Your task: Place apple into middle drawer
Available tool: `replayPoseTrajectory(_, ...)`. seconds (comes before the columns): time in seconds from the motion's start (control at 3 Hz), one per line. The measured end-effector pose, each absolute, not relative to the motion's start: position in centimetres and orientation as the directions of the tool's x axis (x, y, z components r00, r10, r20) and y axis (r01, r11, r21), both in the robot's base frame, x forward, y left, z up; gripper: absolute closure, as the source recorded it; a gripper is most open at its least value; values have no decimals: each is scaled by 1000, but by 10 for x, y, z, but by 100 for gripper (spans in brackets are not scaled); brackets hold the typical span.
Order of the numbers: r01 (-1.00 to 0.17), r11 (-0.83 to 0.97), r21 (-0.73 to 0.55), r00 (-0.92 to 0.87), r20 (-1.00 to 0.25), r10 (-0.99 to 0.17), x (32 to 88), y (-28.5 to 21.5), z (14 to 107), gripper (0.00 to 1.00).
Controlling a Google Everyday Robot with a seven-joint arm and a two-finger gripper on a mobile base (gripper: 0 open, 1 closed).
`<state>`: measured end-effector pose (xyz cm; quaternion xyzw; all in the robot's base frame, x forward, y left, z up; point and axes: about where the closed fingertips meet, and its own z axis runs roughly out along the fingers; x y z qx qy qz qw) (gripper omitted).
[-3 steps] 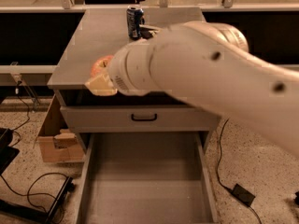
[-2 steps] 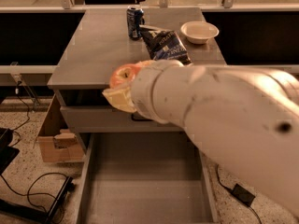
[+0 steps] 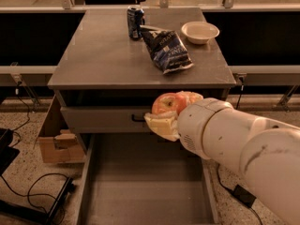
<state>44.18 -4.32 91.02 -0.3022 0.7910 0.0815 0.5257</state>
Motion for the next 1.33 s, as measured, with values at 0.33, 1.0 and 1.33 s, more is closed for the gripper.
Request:
replayPoseTrajectory(0.33,-563,805,-188,-267,-880,-392,442,-44,909,100)
replayPoseTrajectory(1.0,-561,826,-61,-344,-890,-299,466,-39,861,100)
replayPoseTrajectory(1.33,-447,889,97,-427,-896,-117,463,-81,826,100)
